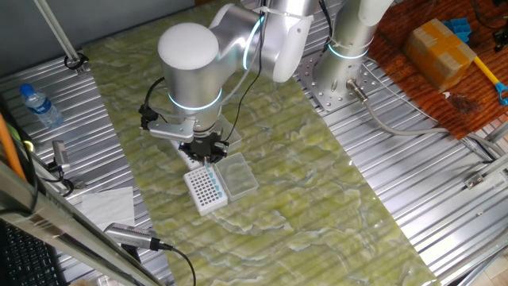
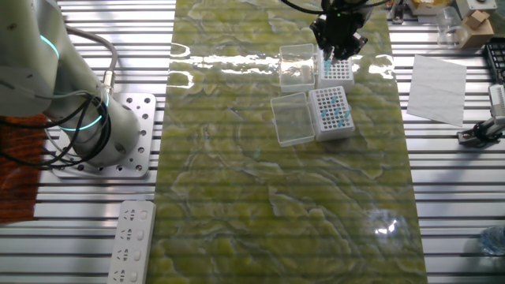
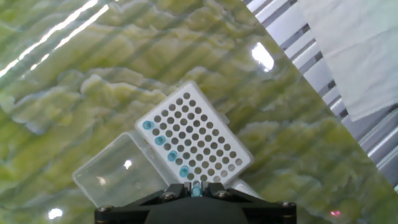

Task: Transfer all medium pipette tips from one holder to another

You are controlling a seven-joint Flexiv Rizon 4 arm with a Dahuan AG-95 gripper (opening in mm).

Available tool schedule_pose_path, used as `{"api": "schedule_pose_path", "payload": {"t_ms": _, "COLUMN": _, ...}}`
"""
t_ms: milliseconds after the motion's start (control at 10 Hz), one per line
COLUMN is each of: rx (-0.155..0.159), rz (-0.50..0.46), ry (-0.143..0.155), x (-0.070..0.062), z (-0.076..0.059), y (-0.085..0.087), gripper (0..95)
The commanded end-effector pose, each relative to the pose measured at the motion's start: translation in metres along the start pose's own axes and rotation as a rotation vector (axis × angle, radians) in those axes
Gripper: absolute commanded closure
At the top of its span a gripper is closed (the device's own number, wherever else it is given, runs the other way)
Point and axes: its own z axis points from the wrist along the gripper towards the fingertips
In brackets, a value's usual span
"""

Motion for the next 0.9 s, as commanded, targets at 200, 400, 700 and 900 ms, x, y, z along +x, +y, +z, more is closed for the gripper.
{"api": "schedule_pose_path", "payload": {"t_ms": 200, "rx": 0.005, "rz": -0.024, "ry": 0.003, "x": 0.0, "z": 0.001, "y": -0.002, "gripper": 57.0}}
{"api": "schedule_pose_path", "payload": {"t_ms": 400, "rx": 0.005, "rz": -0.076, "ry": 0.001, "x": 0.019, "z": 0.006, "y": -0.021, "gripper": 57.0}}
{"api": "schedule_pose_path", "payload": {"t_ms": 700, "rx": 0.005, "rz": -0.128, "ry": 0.004, "x": 0.041, "z": 0.022, "y": -0.041, "gripper": 57.0}}
{"api": "schedule_pose_path", "payload": {"t_ms": 900, "rx": 0.007, "rz": -0.136, "ry": 0.006, "x": 0.041, "z": 0.024, "y": -0.042, "gripper": 57.0}}
